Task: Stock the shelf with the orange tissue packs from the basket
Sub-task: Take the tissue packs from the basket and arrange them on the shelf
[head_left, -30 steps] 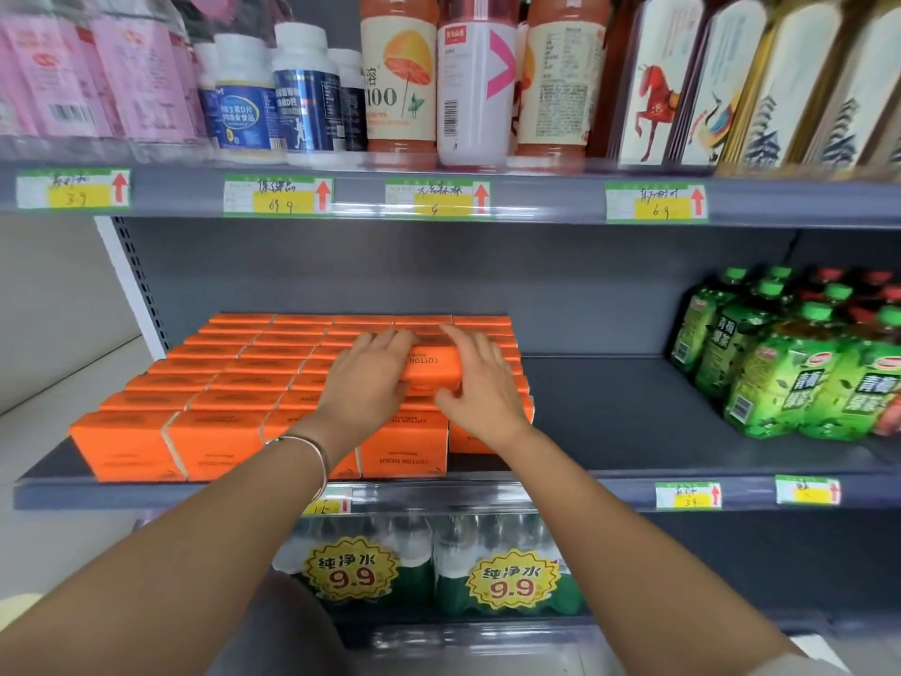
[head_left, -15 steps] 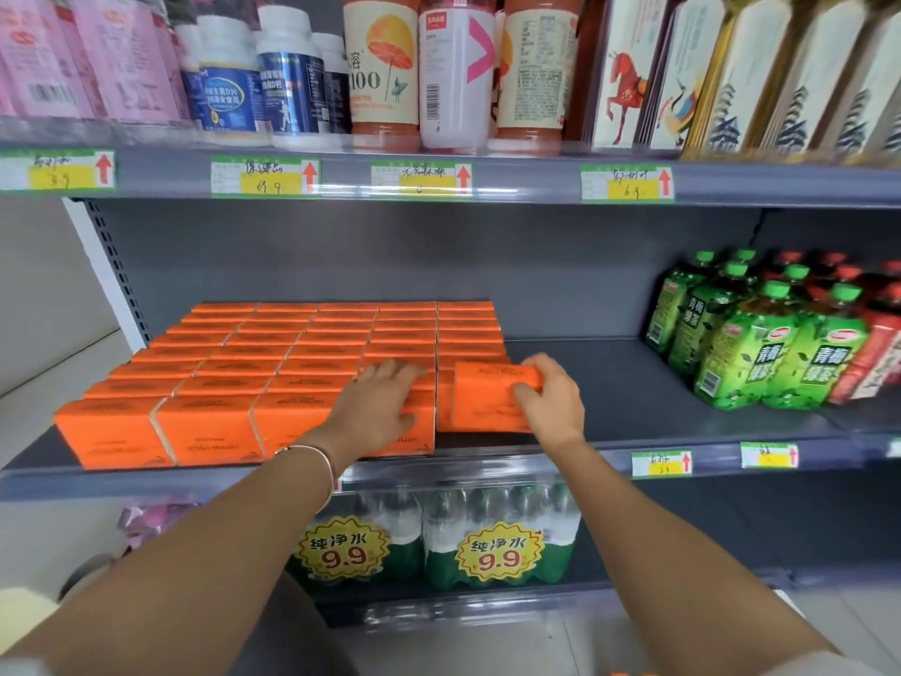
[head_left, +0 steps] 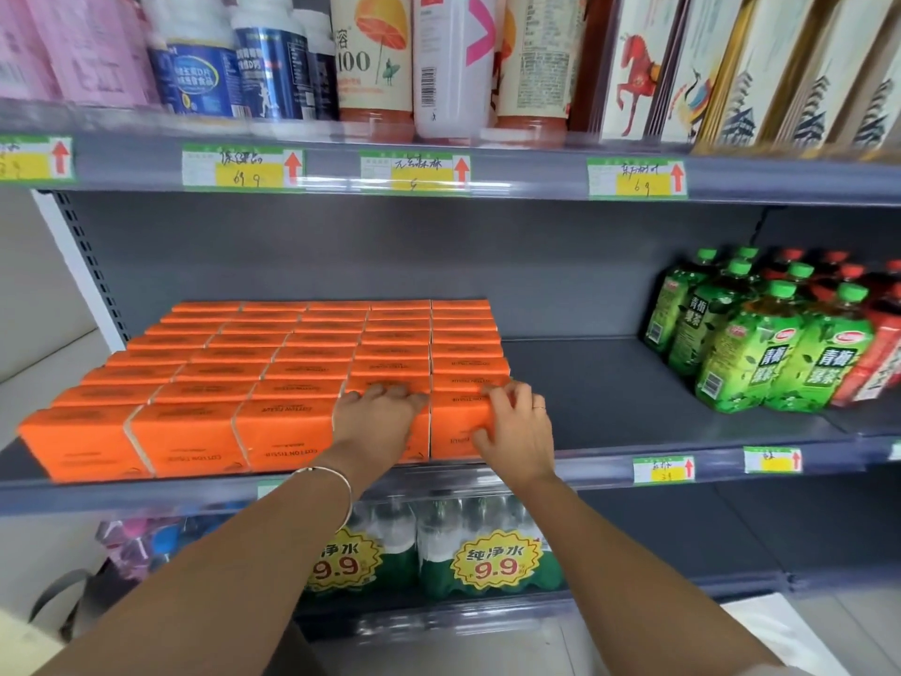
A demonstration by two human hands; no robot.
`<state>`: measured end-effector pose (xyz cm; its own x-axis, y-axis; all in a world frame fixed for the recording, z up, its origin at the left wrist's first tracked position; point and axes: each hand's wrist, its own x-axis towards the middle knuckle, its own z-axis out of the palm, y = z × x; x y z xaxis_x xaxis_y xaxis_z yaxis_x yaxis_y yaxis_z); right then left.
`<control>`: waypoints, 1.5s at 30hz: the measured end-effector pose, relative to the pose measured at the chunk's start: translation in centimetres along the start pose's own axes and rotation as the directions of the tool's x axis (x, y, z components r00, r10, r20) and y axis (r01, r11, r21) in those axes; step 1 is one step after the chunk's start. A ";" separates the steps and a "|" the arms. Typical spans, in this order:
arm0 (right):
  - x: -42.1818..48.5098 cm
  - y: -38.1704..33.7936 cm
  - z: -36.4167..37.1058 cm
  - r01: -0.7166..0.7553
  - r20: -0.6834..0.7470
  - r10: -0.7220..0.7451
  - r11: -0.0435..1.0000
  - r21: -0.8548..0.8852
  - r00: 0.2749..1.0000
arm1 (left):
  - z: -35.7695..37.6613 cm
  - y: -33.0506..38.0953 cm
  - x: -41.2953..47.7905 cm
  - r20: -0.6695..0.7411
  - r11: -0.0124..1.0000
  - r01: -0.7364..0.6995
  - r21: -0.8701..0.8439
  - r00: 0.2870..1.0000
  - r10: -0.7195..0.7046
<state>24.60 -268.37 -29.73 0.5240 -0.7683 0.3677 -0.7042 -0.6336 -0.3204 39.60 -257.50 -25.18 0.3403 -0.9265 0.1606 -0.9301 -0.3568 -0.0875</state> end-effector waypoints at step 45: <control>0.4 -4.6 -2.5 -0.184 0.068 0.193 0.976 -0.120 0.979 | -4.2 -2.9 -4.9 0.002 0.975 -0.143 -0.168 0.989 0.145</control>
<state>26.84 -265.59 -25.90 0.4099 -0.8804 0.2387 -0.8407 -0.4661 -0.2756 40.06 -251.42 -21.62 0.2022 -0.9686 0.1445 -0.9790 -0.1958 0.0572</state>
